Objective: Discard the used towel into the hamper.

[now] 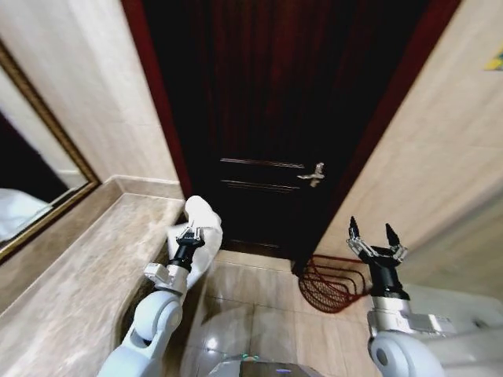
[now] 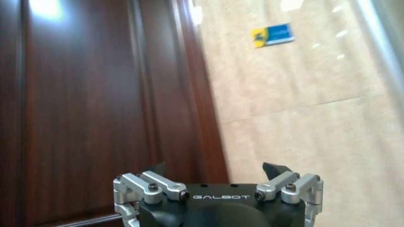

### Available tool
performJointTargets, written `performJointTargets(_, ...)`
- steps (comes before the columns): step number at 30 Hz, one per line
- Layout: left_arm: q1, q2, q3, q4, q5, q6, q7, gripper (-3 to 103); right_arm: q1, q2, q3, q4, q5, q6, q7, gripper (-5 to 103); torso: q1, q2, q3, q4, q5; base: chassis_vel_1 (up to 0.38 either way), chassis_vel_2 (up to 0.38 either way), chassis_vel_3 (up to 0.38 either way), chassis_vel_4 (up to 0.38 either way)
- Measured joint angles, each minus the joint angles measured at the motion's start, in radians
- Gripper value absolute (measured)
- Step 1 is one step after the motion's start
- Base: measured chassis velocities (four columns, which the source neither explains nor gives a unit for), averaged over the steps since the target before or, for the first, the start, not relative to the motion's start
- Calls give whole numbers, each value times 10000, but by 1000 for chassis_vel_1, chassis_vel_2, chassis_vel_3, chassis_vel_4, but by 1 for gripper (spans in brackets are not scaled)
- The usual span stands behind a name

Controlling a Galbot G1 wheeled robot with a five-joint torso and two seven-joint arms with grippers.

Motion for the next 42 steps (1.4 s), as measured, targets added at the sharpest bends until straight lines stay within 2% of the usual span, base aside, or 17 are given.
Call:
performJointTargets(9,-341,226,68,92,-255,127,-13,2,-85,83,16,55,-113,36,148,100,0,0,0,-1,-2,-130,-125,-122,-138)
performJointTargets(31,-596,63,908,731,-39,141,-25,2,-234,239,60,-81,-117,425,169,100,0,0,0,0,0,-124,-125,-128,-123)
performJointTargets(37,-927,-39,1348,1219,-29,76,-241,2,-207,248,63,-269,-121,616,43,100,1,0,0,-2,1,-123,-128,-121,-115)
performJointTargets(42,-1566,-38,2196,2240,105,-102,-213,2,-273,270,45,-533,-424,998,-112,102,0,1,0,1,0,-61,-62,-53,-42)
